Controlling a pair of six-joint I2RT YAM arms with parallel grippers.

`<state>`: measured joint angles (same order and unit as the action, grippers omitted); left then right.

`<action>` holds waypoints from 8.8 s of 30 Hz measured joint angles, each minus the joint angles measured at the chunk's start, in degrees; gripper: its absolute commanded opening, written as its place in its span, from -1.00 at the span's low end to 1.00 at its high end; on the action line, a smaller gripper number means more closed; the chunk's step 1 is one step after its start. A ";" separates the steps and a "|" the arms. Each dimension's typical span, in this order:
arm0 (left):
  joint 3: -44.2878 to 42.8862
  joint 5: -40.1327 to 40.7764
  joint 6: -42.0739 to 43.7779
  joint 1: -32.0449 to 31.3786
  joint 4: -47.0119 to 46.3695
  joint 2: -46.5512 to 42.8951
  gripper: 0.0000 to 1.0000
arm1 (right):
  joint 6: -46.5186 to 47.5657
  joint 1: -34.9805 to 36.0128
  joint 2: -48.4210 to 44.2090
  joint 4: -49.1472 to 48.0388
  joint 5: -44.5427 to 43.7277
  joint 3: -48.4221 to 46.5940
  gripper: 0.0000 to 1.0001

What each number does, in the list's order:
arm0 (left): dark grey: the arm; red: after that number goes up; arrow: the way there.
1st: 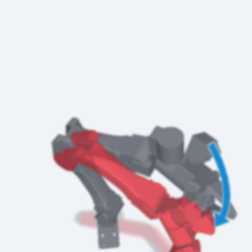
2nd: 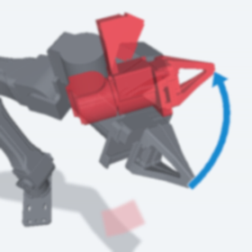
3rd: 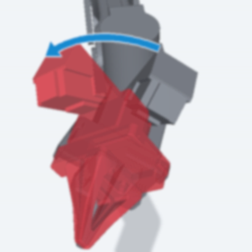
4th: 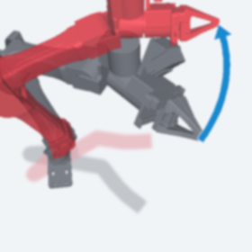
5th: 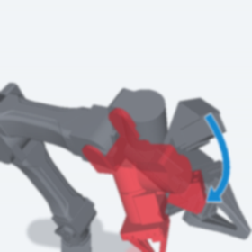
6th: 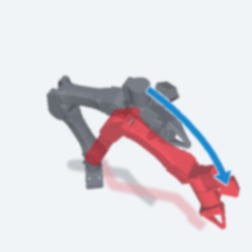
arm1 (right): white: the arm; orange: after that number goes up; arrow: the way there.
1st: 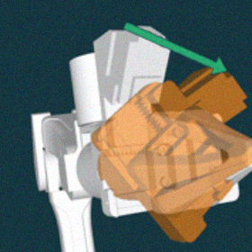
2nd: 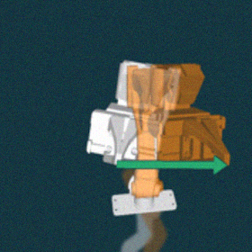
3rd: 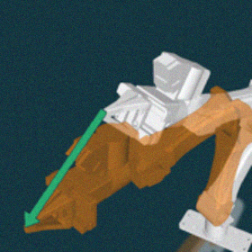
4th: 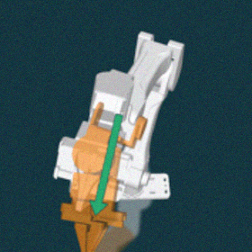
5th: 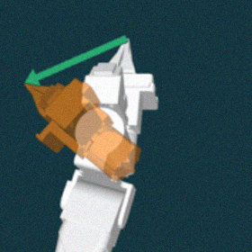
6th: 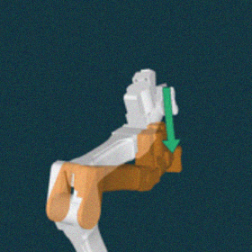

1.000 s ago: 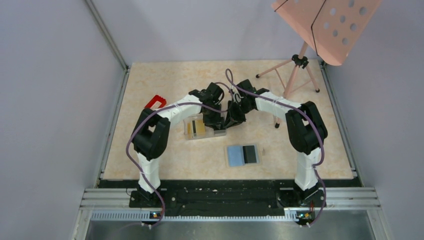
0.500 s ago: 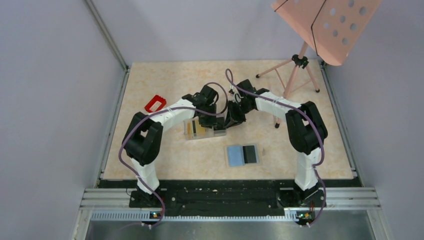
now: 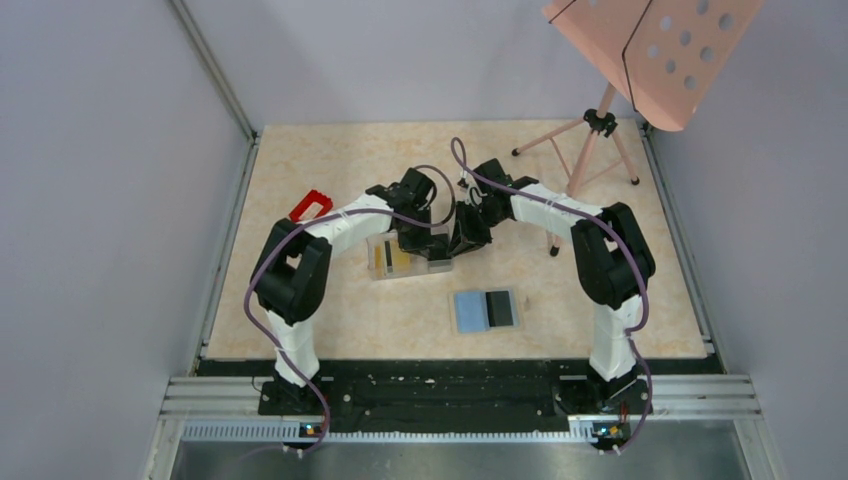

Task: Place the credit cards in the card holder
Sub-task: Pick up the credit card from the storage box.

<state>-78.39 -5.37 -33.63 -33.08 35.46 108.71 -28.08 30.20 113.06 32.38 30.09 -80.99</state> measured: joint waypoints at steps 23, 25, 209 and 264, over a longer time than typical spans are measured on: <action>-7.39 3.80 2.12 -2.43 8.09 2.47 -0.60 | 0.42 0.00 0.00 0.00 0.04 0.00 -0.82; -7.96 3.87 2.29 -2.58 8.57 2.49 -0.58 | 0.42 0.00 0.00 0.00 0.04 0.00 -0.82; 2.16 -13.64 -5.73 2.71 -11.34 2.16 -0.75 | 8.04 4.02 -2.03 13.07 -16.50 -10.78 -0.61; -5.38 -7.02 -2.40 -1.33 0.20 5.18 -1.00 | 6.40 -0.13 -4.61 8.81 -10.78 0.02 -1.00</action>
<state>-83.77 -12.38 -36.03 -34.41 35.66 113.89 -21.67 30.06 108.44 41.19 19.31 -80.97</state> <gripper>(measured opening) 0.011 0.018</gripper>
